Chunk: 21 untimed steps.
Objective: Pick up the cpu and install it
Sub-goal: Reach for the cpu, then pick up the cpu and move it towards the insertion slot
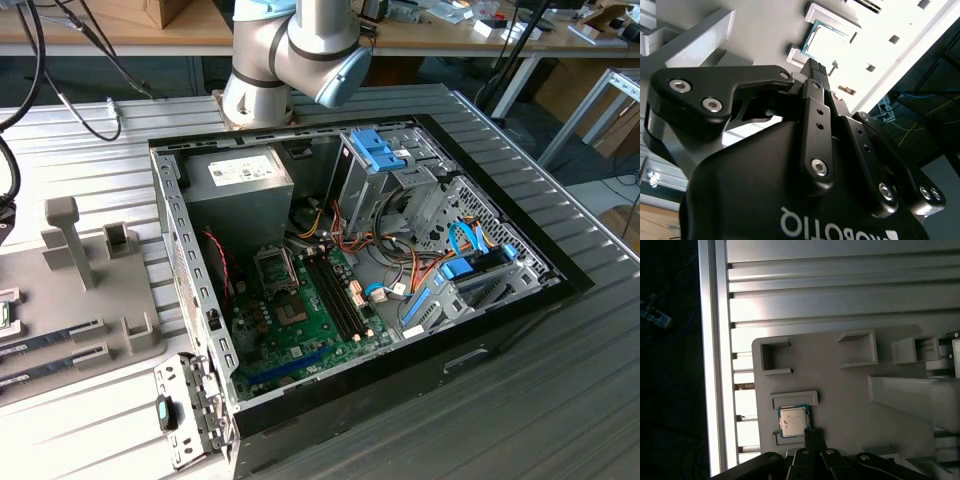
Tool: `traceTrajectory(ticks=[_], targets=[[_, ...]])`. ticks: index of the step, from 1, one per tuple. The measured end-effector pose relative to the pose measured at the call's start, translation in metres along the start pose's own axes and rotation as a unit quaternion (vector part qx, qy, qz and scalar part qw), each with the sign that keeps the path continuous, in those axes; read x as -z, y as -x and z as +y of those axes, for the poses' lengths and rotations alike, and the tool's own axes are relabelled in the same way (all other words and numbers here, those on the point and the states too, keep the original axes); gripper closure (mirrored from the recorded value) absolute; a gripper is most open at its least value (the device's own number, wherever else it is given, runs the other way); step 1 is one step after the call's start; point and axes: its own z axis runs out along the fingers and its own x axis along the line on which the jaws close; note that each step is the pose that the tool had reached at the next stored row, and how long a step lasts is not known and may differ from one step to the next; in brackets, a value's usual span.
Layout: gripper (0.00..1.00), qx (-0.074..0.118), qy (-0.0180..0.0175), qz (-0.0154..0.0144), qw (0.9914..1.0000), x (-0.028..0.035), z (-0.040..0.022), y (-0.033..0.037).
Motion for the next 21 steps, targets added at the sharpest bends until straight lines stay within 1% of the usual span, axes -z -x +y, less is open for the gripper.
traceTrajectory(ticks=[10,13,14,15,16,17,21], targets=[[0.89,0.000,0.0000,-0.0001,1.00000,-0.0002,0.0000,0.0000],[0.71,0.000,0.0000,0.0000,1.00000,-0.0003,0.0000,0.0000],[0.46,0.000,0.0000,0.0000,1.00000,-0.0004,0.0000,0.0000],[0.46,0.000,0.0000,0.0000,1.00000,-0.0033,-0.0001,-0.0001],[0.46,0.000,0.0000,0.0000,1.00000,-0.0086,-0.0004,-0.0002],[0.46,0.000,0.0000,0.0000,1.00000,-0.0110,-0.0005,-0.0003],[0.46,0.000,0.0000,0.0000,1.00000,-0.0134,-0.0006,-0.0003]])
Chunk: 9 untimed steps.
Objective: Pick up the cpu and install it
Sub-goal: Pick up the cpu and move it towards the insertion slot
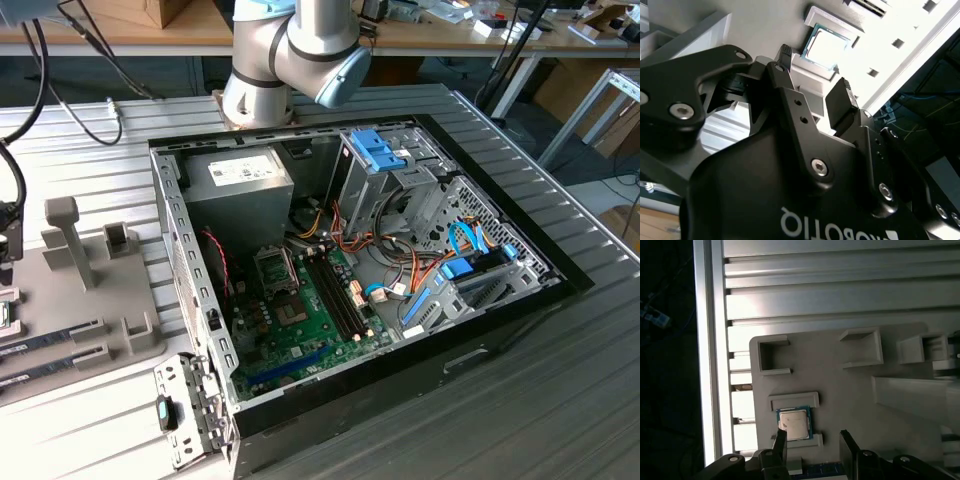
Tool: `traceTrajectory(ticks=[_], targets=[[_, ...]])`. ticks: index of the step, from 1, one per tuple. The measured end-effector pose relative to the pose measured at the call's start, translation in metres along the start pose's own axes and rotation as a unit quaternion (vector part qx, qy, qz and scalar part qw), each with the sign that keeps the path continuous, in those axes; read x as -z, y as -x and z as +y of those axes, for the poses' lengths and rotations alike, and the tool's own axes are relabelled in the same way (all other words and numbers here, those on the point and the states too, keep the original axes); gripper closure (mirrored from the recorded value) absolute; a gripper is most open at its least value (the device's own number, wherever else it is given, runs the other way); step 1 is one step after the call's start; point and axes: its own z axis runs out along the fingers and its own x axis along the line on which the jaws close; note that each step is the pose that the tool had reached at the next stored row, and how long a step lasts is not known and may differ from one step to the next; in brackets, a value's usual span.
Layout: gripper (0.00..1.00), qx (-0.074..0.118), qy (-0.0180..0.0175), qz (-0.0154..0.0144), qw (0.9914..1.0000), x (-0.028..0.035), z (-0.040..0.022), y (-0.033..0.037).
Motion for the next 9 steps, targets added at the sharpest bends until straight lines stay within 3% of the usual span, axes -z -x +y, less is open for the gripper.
traceTrajectory(ticks=[9], targets=[[0.46,0.000,0.0000,0.0000,1.00000,-0.0053,-0.0003,-0.0001]])
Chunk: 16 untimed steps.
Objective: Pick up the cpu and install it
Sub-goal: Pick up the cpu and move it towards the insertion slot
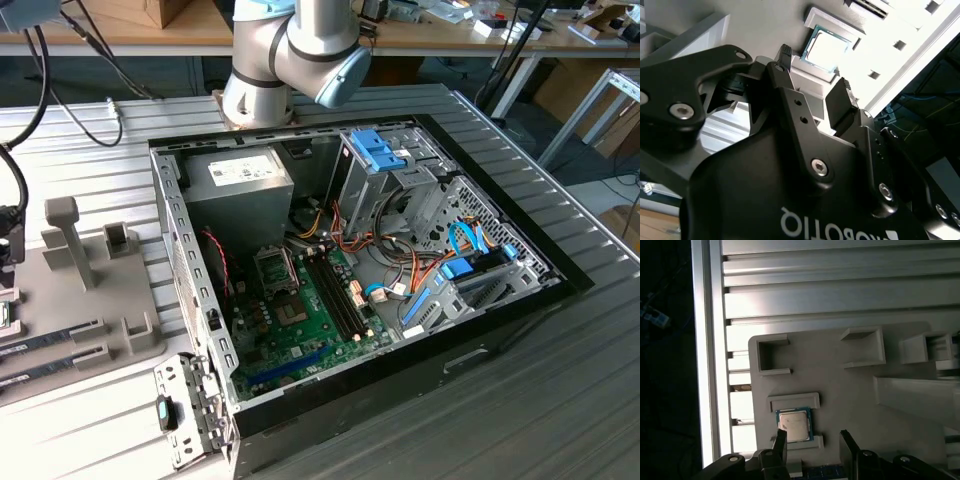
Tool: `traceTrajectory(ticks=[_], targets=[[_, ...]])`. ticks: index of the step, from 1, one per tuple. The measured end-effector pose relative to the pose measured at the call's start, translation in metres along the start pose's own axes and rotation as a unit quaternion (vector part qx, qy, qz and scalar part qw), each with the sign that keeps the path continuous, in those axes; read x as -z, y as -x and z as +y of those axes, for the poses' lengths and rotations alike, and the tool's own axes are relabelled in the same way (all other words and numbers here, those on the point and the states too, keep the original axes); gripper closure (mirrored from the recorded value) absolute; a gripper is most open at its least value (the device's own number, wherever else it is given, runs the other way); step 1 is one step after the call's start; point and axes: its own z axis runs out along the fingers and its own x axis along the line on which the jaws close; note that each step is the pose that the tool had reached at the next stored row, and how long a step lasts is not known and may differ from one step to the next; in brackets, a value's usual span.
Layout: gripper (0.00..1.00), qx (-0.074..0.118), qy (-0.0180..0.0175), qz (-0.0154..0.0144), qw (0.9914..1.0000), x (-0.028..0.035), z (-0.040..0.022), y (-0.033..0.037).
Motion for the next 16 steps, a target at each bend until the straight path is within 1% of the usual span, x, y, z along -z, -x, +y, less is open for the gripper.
traceTrajectory(ticks=[9,16], targets=[[0.46,0.000,0.0000,0.0000,1.00000,-0.0045,-0.0002,-0.0001],[0.46,0.000,0.0000,0.0000,1.00000,-0.0092,-0.0004,-0.0002]])
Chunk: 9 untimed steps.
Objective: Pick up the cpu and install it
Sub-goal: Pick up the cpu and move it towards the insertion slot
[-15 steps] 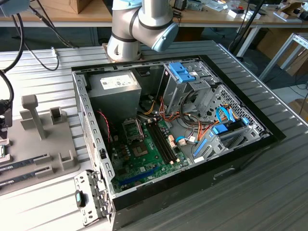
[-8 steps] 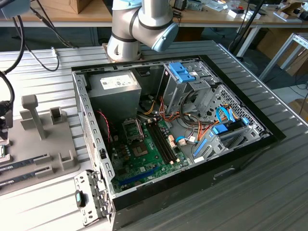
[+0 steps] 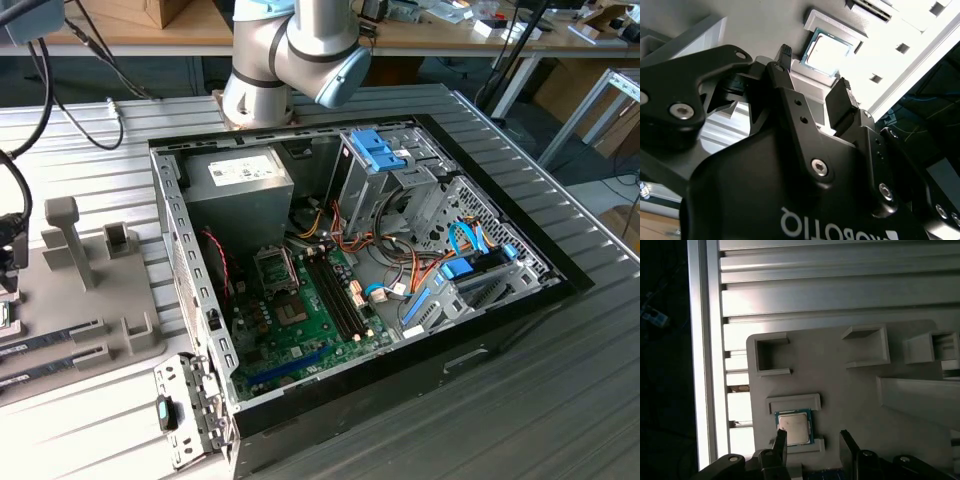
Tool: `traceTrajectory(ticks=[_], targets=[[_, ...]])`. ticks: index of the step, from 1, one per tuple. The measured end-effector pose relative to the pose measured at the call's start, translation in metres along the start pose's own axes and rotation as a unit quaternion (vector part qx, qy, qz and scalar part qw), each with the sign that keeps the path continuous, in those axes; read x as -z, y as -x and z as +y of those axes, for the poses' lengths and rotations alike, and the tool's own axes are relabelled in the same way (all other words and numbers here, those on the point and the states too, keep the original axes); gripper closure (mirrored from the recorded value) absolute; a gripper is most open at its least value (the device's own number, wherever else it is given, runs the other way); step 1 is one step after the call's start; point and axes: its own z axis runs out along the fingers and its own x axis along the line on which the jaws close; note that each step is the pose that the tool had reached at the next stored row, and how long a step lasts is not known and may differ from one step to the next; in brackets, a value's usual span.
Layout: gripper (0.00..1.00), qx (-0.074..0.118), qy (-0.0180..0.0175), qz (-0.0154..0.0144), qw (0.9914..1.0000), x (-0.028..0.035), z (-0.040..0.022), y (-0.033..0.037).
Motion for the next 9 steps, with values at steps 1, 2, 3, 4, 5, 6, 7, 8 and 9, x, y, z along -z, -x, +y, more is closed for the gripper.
traceTrajectory(ticks=[1,2,3,4,5,6,7,8,9], targets=[[0.46,0.000,0.0000,0.0000,1.00000,-0.0006,0.0000,0.0000],[0.46,0.000,0.0000,0.0000,1.00000,-0.0011,-0.0001,0.0000],[0.46,0.000,0.0000,0.0000,1.00000,-0.0016,-0.0001,0.0000],[0.46,0.000,0.0000,0.0000,1.00000,-0.0023,-0.0001,0.0000],[0.46,0.000,0.0000,0.0000,1.00000,-0.0029,-0.0001,0.0000],[0.46,0.000,0.0000,0.0000,1.00000,-0.0047,0.0000,-0.0001],[0.46,0.000,0.0000,0.0000,1.00000,-0.0062,0.0000,-0.0001],[0.46,0.000,-0.0001,-0.0001,1.00000,-0.0074,0.0001,-0.0002],[0.46,0.001,-0.0004,0.0000,1.00000,-0.0086,0.0002,-0.0002]])
